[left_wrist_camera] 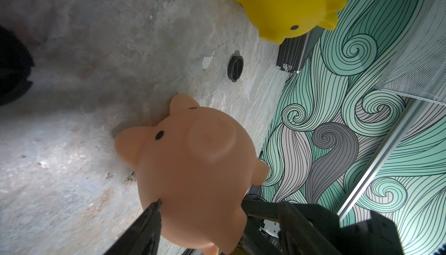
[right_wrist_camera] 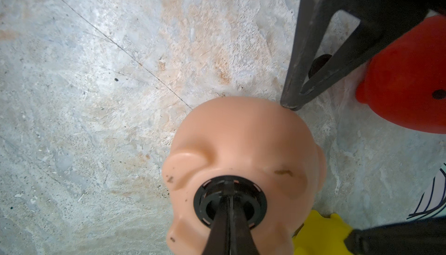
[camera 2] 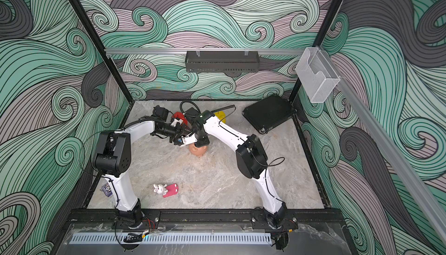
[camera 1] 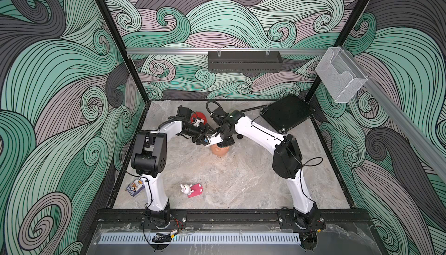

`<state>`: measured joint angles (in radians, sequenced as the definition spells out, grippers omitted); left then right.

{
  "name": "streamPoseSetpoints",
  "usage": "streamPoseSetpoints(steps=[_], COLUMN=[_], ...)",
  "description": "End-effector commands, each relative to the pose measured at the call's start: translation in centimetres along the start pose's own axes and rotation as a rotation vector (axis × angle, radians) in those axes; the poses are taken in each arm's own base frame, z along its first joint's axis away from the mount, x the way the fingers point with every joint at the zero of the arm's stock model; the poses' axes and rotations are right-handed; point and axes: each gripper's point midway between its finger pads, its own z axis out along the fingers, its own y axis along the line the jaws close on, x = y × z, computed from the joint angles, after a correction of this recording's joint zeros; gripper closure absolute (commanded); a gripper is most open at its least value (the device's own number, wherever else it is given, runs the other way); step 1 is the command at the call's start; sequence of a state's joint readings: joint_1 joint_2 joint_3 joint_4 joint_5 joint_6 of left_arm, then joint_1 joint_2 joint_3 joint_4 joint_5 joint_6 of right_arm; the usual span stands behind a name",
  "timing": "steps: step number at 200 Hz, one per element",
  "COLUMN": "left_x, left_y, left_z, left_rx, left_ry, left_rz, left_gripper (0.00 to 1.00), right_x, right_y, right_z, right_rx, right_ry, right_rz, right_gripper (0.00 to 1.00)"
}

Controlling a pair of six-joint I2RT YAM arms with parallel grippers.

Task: Close piggy banks
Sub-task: Insert the knob into the piggy bank.

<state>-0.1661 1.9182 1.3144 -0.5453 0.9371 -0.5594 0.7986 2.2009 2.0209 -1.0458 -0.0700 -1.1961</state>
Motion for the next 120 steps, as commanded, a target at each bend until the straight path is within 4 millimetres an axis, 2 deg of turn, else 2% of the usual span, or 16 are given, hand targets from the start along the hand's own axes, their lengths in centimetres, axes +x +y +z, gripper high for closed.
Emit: streamPoseSetpoints(steps=[1,36,55,99,120], left_x=[-0.09,0.03,0.14,0.34,0.5], left_y=[-1.62,-1.56,-1.5,-1.32,-1.25], left_z=[0.07,0.16,0.3,0.59,0.76], left_rx=[0.033,0.033,0.031,0.026,0.025], left_ry=[0.012,0.016,0.02,0.027,0.032], left_rz=[0.024,0.02,0.02,0.016,0.018], left_gripper=[0.25,0.26,0.27,0.29,0.3], right_x=[0.4,0.92,1.03,0.87,1.11], right_y=[0.68,0.71,-0.15,0.53,-0.03], right_z=[-0.46,-0.43,-0.68,-0.35,-0.25], right_rx=[-0.002,0.01,0.04,0.022,0.044], right_ry=[0.027,0.071,0.09,0.097,0.124], right_rz=[-0.019,-0.013,0.036,0.084,0.125], right_gripper=[1.0,1.0,1.0,1.0,1.0])
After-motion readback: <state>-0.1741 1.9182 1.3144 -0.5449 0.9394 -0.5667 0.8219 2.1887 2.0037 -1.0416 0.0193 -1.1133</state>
